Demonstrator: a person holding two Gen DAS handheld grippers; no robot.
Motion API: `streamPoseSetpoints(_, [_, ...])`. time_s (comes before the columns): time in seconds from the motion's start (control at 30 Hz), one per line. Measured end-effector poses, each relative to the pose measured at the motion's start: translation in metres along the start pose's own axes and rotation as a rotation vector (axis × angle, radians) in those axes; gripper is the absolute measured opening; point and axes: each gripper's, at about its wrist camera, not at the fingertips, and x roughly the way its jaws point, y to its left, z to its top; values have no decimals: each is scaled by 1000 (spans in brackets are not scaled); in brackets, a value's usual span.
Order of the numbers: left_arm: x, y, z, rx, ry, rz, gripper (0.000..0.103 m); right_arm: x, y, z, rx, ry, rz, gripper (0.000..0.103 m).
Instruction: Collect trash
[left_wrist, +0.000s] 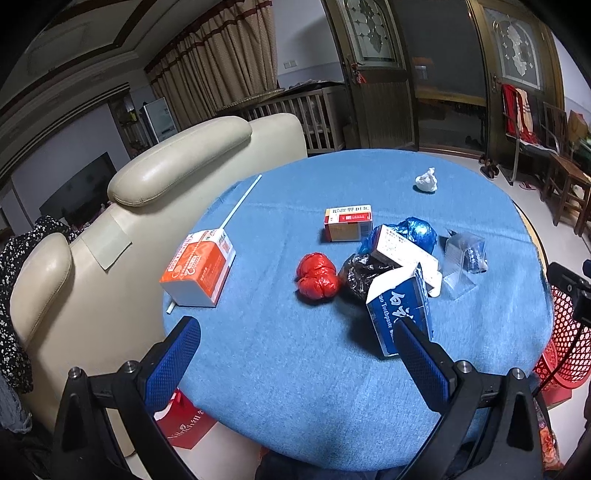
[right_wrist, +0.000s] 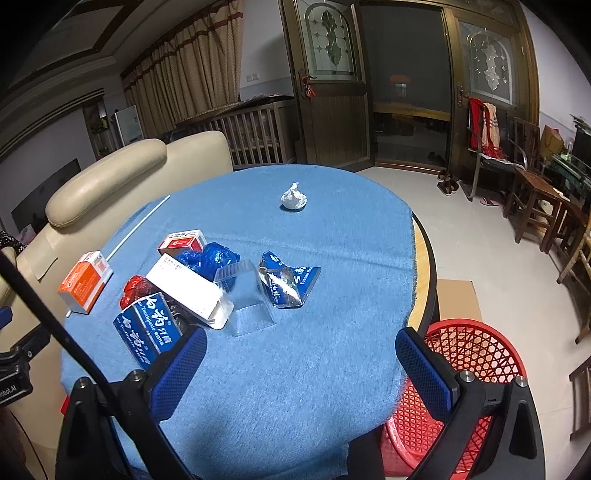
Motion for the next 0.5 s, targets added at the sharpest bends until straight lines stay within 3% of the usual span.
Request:
streamPoseSetpoints(0.1, [7, 1, -1, -8, 23, -18, 103, 8, -5, 3, 4, 5, 31, 103])
streamPoseSetpoints(0.23, [31, 3, -3, -41, 97, -99, 103, 28, -17, 8, 15, 19, 91, 99])
streamPoseSetpoints(0.5, [73, -7, -3, -110, 219, -245, 103, 95, -19, 21, 37, 152, 230, 75])
